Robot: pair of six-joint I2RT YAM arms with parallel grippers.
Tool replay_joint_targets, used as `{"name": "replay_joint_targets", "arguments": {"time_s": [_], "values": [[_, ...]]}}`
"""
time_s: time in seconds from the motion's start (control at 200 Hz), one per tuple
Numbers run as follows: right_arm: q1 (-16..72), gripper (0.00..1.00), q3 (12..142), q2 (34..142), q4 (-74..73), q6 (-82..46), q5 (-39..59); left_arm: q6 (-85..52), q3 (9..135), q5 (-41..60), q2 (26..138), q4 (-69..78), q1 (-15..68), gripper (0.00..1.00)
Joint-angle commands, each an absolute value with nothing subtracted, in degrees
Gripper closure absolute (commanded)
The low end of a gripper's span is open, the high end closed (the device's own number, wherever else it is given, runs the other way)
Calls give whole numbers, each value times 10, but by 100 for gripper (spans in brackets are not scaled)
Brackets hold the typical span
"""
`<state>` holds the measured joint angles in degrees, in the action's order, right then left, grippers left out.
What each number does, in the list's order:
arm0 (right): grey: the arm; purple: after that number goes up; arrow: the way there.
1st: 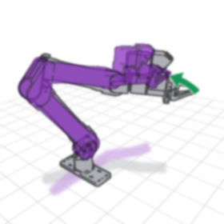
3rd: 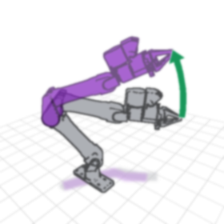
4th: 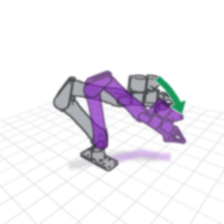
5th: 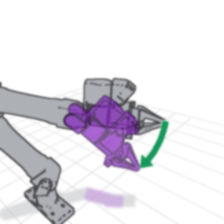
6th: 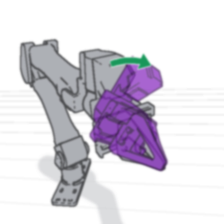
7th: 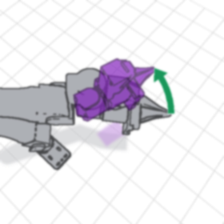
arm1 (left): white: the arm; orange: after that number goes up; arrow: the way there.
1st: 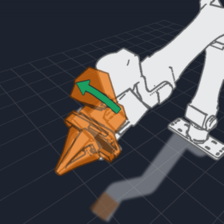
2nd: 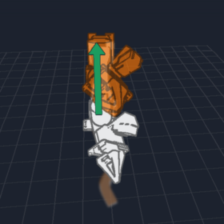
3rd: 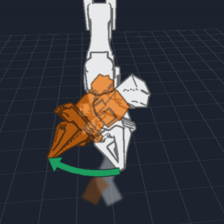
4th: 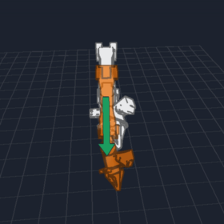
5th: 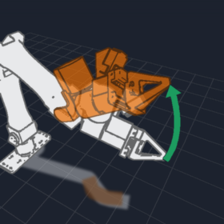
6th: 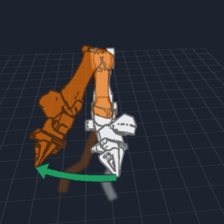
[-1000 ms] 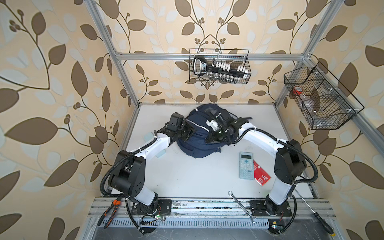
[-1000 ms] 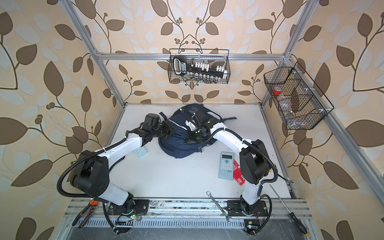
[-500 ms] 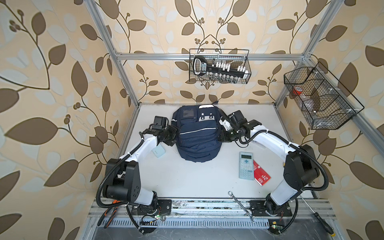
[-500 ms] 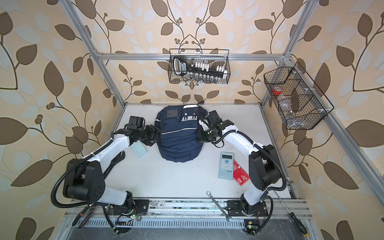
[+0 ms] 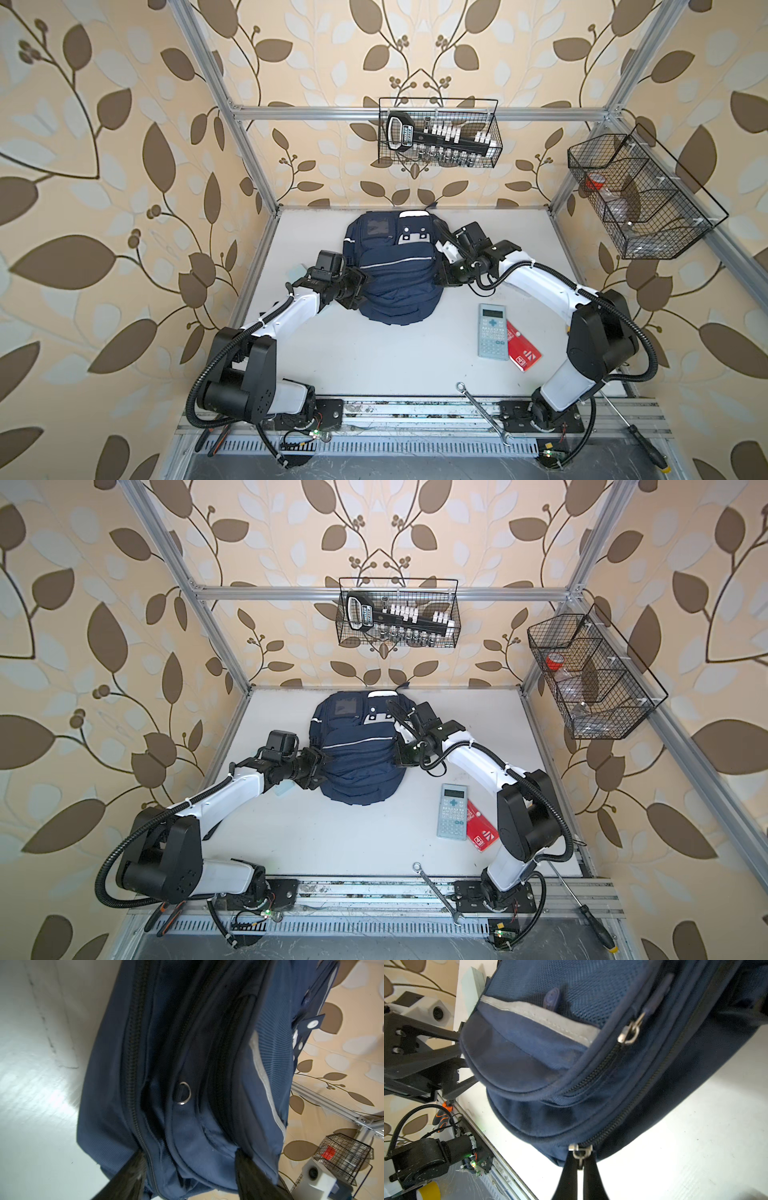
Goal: Pack the student bag
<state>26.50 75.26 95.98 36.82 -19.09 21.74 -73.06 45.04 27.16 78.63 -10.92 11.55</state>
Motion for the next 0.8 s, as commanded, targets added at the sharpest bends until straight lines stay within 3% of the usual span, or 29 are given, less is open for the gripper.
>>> {"name": "replay_joint_targets", "arguments": {"time_s": [0.0, 0.125, 0.3, 0.435, 0.59, 0.795], "values": [[271, 100, 779, 937, 388, -196, 256, -743, 496, 285, 773, -60, 112, 32], [271, 100, 781, 938, 388, -195, 260, -715, 527, 258, 770, -87, 117, 32], [270, 100, 784, 941, 386, -199, 269, -735, 496, 273, 809, -27, 117, 39], [271, 100, 784, 940, 385, -198, 270, -742, 494, 280, 789, -29, 116, 36], [270, 100, 779, 938, 386, -194, 268, -671, 583, 218, 758, -176, 112, 29], [270, 100, 773, 937, 386, -187, 262, -669, 635, 253, 857, -157, 112, 32]]}}
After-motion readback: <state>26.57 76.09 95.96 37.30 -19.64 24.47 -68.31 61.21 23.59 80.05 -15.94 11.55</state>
